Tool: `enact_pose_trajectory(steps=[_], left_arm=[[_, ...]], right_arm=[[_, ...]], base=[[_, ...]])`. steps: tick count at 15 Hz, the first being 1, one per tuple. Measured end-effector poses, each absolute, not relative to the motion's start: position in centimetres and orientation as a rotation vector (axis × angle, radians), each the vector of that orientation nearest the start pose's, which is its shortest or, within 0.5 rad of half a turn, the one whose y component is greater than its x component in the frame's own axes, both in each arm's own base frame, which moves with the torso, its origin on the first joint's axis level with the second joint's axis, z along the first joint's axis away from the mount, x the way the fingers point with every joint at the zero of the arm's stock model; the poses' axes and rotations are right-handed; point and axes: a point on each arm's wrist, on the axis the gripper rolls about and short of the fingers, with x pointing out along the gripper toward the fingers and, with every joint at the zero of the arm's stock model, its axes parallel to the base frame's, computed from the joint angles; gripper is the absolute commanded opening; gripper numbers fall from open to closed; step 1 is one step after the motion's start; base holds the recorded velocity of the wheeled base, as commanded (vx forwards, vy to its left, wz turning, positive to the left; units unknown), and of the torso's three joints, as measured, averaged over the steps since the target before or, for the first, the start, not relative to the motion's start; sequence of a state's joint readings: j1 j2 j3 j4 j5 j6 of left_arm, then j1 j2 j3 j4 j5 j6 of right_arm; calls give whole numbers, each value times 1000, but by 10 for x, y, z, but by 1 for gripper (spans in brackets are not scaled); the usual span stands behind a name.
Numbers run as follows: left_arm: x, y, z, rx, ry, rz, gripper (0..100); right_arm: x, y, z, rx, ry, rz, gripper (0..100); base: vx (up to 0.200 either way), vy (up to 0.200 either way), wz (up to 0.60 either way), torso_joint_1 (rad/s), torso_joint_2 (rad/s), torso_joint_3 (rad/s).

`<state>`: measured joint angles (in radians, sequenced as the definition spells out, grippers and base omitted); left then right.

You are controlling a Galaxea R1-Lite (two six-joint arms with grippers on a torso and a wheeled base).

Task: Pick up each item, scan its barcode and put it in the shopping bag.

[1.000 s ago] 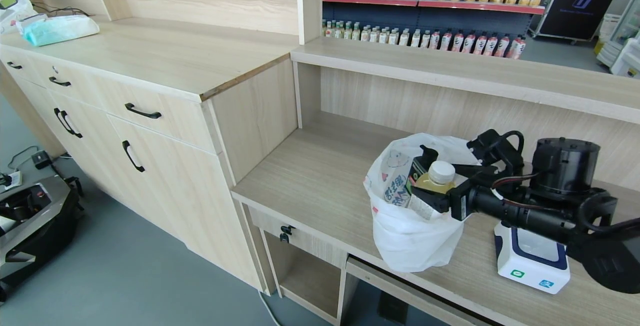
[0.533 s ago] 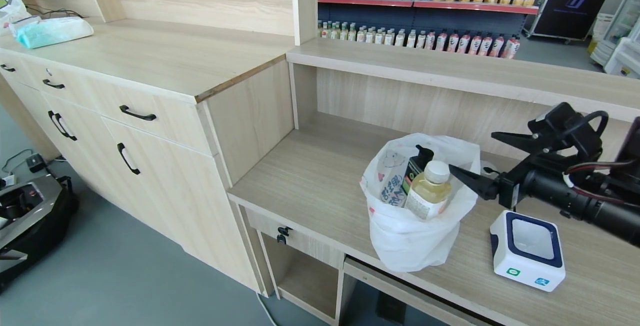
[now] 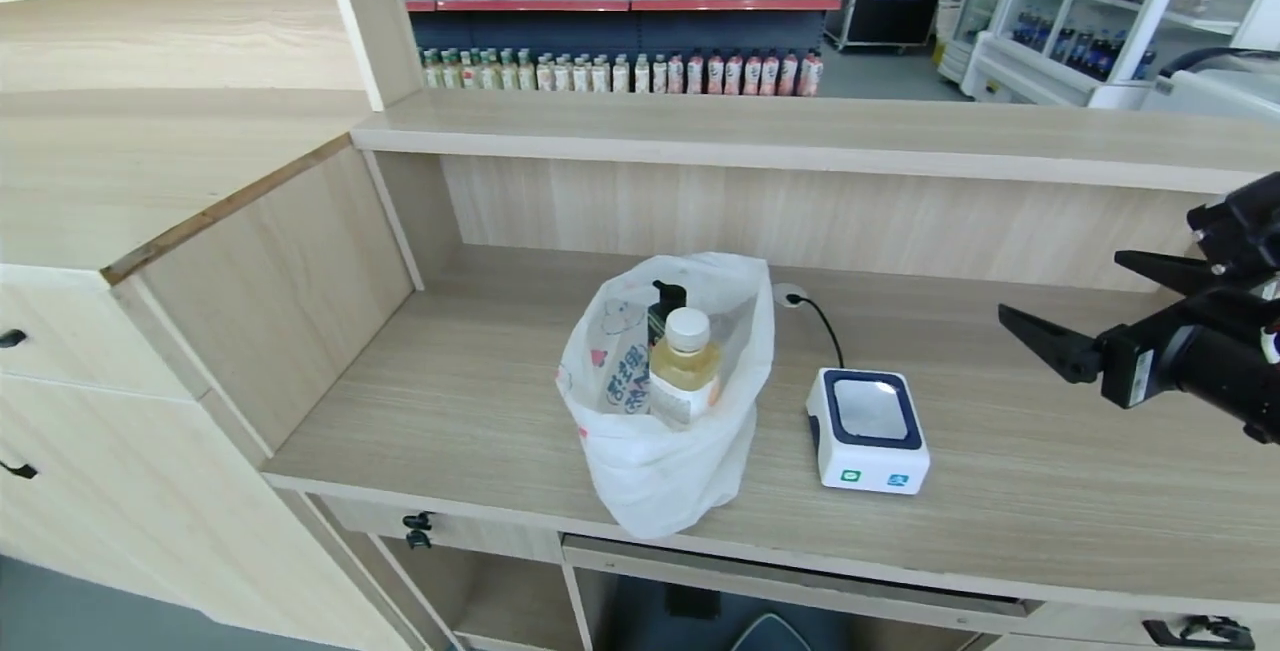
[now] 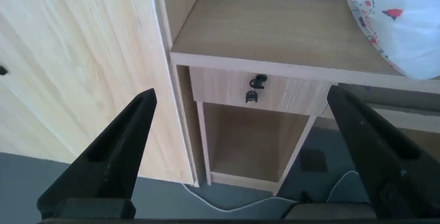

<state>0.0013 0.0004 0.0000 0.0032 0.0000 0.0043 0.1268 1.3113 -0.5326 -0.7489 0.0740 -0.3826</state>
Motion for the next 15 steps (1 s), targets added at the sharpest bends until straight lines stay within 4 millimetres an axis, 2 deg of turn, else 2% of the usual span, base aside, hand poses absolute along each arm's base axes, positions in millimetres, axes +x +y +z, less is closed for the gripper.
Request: enact_pose_trajectory(steps=[2, 5, 7, 10, 15], left_arm=[[-23, 0, 75, 5, 4, 1, 100], [-23, 0, 75, 5, 4, 0, 100], [-23, 0, 75, 4, 3, 2, 100], [-23, 0, 75, 5, 4, 1, 100], [-23, 0, 75, 4, 4, 1, 100]], right_arm=[[194, 26, 219, -354, 23, 172, 100], [186, 20, 224, -215, 14, 150, 100], [179, 13, 221, -194, 19, 103, 100], [154, 6, 202, -119, 62, 27, 100], [101, 3, 167, -84, 142, -17, 100]], base=[[0, 0, -600, 5, 0, 2], [0, 0, 0, 0, 0, 0], [0, 0, 0, 0, 0, 0], [0, 0, 0, 0, 0, 0], [0, 0, 0, 0, 0, 0]])
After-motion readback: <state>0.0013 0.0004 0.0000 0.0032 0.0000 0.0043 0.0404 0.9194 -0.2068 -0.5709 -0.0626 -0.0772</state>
